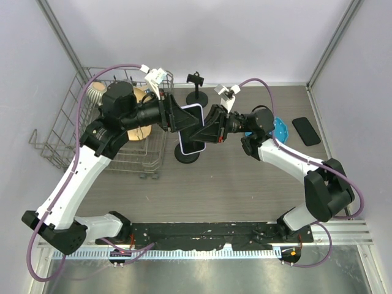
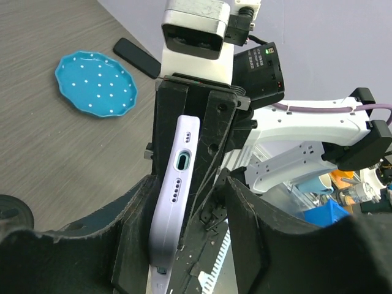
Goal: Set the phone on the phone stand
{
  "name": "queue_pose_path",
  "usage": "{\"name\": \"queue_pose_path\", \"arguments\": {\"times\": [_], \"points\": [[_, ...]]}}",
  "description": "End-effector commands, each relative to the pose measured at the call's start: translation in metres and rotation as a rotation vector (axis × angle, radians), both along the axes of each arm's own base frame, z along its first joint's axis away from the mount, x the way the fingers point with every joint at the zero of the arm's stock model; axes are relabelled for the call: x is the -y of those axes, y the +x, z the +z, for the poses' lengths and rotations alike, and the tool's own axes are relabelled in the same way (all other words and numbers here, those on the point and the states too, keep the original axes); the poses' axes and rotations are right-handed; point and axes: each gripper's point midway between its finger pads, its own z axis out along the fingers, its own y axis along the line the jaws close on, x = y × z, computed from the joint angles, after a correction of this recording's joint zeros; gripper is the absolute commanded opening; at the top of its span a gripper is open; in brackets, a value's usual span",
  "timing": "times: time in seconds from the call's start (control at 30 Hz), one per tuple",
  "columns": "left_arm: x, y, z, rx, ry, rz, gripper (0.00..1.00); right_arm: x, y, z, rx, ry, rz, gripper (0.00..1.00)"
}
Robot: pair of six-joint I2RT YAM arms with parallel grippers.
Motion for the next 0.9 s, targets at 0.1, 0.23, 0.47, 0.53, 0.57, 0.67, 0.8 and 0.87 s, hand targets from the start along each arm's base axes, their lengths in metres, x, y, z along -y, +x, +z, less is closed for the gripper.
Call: {"name": "queue_pose_path", "arguments": {"times": [0.1,0.23,0.47,0.53,0.57,0.67,0.8,0.87], "points": [[-0.005,-0.004,0.006,0.022,0.034,-0.007,0.41,0.001,-0.006,0.031,0.124,0.074,0.002,0.01],[-0.004,0.001,0.000,0.009,0.047,0.002,0.35,-0.002,-0.007,0.028,0.129,0.061,0.008,0.01],[-0.005,0.003,0.001,0.023,0.045,0.019,0.25,-0.007,-0.003,0.022,0.138,0.026,-0.008,0.01],[-0.006,0.003,0.001,0.029,0.044,0.020,0.11,-0.009,-0.004,0.020,0.132,0.008,-0.006,0.01],[-0.007,0.005,0.001,0.031,0.045,0.034,0.00,-0.011,-0.005,0.019,0.151,0.007,-0.006,0.01],[-0.011,0.007,-0.002,0.031,0.051,0.067,0.00,-0.016,-0.001,0.014,0.137,-0.035,-0.017,0.07],[-0.029,0.008,-0.001,0.056,0.064,0.172,0.00,-0.017,0.019,-0.008,0.165,-0.148,-0.135,0.55],[-0.042,0.009,-0.001,0.072,0.083,0.241,0.00,-0.012,0.028,-0.006,0.205,-0.174,-0.223,0.64]]}}
